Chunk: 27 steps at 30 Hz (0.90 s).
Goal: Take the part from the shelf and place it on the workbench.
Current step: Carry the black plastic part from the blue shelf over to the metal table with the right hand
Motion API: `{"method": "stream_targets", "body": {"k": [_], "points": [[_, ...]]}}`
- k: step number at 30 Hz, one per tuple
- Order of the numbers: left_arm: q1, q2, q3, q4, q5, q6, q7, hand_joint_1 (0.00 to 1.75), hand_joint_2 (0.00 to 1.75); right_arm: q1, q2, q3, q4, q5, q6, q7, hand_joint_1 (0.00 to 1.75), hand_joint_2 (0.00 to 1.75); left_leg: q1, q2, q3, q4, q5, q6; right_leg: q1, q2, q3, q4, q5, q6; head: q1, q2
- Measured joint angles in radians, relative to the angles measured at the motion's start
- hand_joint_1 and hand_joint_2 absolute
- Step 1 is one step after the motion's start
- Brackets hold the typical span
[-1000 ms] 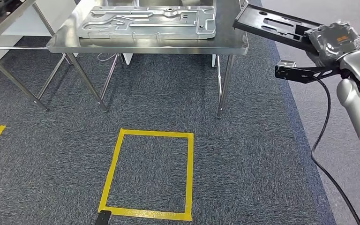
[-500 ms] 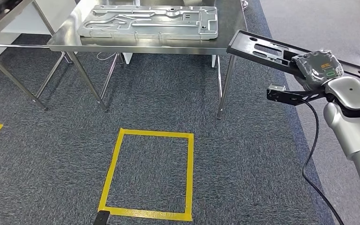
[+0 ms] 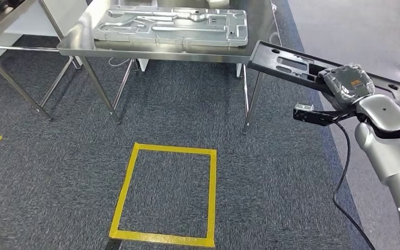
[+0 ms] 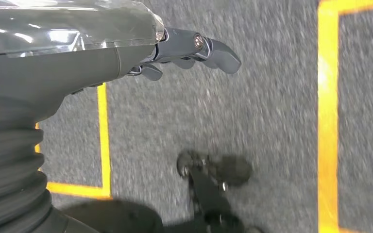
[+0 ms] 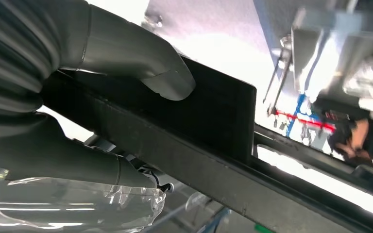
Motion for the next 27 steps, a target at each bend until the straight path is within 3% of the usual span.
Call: {"method": "stream_targets", "body": {"k": [3, 4, 5, 6, 8, 9, 11, 14, 16, 18, 20, 22, 23, 24, 27], "points": [[0.002, -0.001, 0.0, 0.0, -0.01, 0.007, 0.013, 0.0, 1.75, -0.001, 0.0, 0.002, 0.006, 0.0, -0.009, 0.005, 1.75, 1.75, 0.0, 0.001, 0.022, -0.002, -0.01, 0.004, 0.001, 0.001, -0.098, 0.156, -0.063, 0.004, 0.0, 0.0], [0.004, -0.001, 0.0, 0.0, -0.011, 0.007, 0.014, 0.0, 1.75, 0.002, -0.001, 0.003, 0.009, 0.001, -0.011, 0.008, 1.75, 1.75, 0.002, 0.0, 0.031, -0.001, -0.017, 0.001, 0.0, 0.001, -0.122, 0.187, -0.066, 0.007, 0.0, 0.0], [0.006, -0.002, -0.001, 0.0, -0.012, 0.007, 0.016, 0.0, 1.75, 0.004, -0.001, 0.004, 0.011, 0.003, -0.012, 0.009, 1.75, 1.75, 0.005, 0.0, 0.043, -0.001, -0.025, -0.004, -0.002, 0.001, -0.128, 0.182, -0.053, 0.01, 0.0, 0.0], [0.008, -0.003, -0.001, 0.0, -0.012, 0.006, 0.016, 0.0, 1.75, 0.006, -0.001, 0.005, 0.013, 0.003, -0.013, 0.01, 1.75, 1.75, 0.01, 0.0, 0.057, 0.0, -0.036, -0.011, -0.005, -0.001, -0.112, 0.137, -0.027, 0.014, 0.0, 0.0], [0.009, -0.004, -0.001, 0.0, -0.012, 0.007, 0.017, 0.0, 1.75, 0.007, -0.001, 0.007, 0.017, 0.004, -0.016, 0.012, 1.75, 1.75, 0.018, 0.001, 0.088, 0.001, -0.063, -0.03, -0.01, -0.012, -0.059, 0.01, 0.034, 0.022, 0.0, 0.0], [0.009, -0.003, -0.001, 0.0, -0.012, 0.008, 0.017, 0.0, 1.75, 0.006, -0.002, 0.007, 0.019, 0.005, -0.019, 0.013, 1.75, 1.75, 0.02, 0.001, 0.098, 0.0, -0.075, -0.038, -0.009, -0.018, -0.041, -0.036, 0.051, 0.022, 0.0, 0.0], [0.009, -0.002, -0.001, 0.0, -0.012, 0.011, 0.019, 0.0, 1.75, 0.006, -0.002, 0.008, 0.023, 0.006, -0.023, 0.015, 1.75, 1.75, 0.019, 0.002, 0.105, -0.003, -0.086, -0.048, -0.002, -0.026, -0.033, -0.06, 0.052, 0.016, 0.0, 0.0], [0.007, -0.002, -0.001, 0.0, -0.012, 0.012, 0.019, 0.0, 1.75, 0.005, -0.002, 0.008, 0.023, 0.007, -0.023, 0.015, 1.75, 1.75, 0.018, 0.003, 0.104, -0.007, -0.088, -0.051, 0.0, -0.025, -0.032, -0.061, 0.049, 0.008, 0.0, 0.0], [0.005, -0.002, -0.001, 0.0, -0.013, 0.014, 0.023, 0.0, 1.75, 0.006, -0.004, 0.009, 0.022, 0.01, -0.022, 0.018, 1.75, 1.75, 0.016, 0.005, 0.118, -0.018, -0.087, -0.06, 0.001, -0.019, -0.03, -0.059, 0.041, -0.009, 0.0, 0.0], [0.002, -0.002, -0.003, 0.0, -0.017, 0.02, 0.035, 0.0, 1.75, 0.003, -0.008, 0.011, 0.013, 0.012, 0.0, 0.024, 1.75, 1.75, 0.015, 0.002, 0.032, 0.13, -0.055, -0.064, 0.007, -0.007, 0.012, -0.064, 0.004, -0.042, -0.002, 0.0], [0.002, -0.002, -0.004, 0.0, -0.024, 0.024, 0.048, 0.0, 1.75, -0.001, -0.011, 0.013, 0.003, 0.012, 0.028, 0.027, 1.75, 1.75, 0.007, -0.003, -0.108, 0.31, -0.082, -0.054, 0.019, 0.003, 0.079, -0.075, -0.045, -0.066, -0.002, 0.0], [0.007, -0.002, -0.005, 0.0, -0.028, 0.026, 0.054, 0.0, 1.75, -0.004, -0.012, 0.014, -0.001, 0.012, 0.044, 0.028, 1.75, 1.75, -0.007, -0.004, -0.17, 0.311, -0.177, -0.039, 0.031, 0.011, 0.135, -0.081, -0.083, -0.073, -0.002, 0.0], [0.009, -0.001, -0.005, 0.0, -0.028, 0.026, 0.057, 0.0, 1.75, -0.009, -0.013, 0.015, -0.005, 0.011, 0.053, 0.028, 1.75, 1.75, -0.014, -0.005, -0.19, 0.28, -0.193, -0.029, 0.037, 0.015, 0.165, -0.083, -0.103, -0.075, -0.002, 0.0], [0.011, -0.001, -0.005, 0.0, -0.029, 0.027, 0.058, 0.0, 1.75, -0.016, -0.015, 0.017, -0.011, 0.009, 0.063, 0.029, 1.75, 1.75, -0.022, -0.007, -0.202, 0.231, -0.162, -0.016, 0.043, 0.018, 0.194, -0.085, -0.125, -0.077, -0.002, 0.0], [0.019, 0.0, -0.005, 0.004, -0.03, 0.029, 0.068, 0.0, 1.75, -0.035, -0.034, 0.025, -0.037, -0.011, 0.095, 0.037, 1.75, 1.75, -0.05, -0.025, -0.209, 0.078, 0.108, 0.024, 0.054, 0.027, 0.27, -0.092, -0.191, -0.074, -0.002, 0.0]]}}
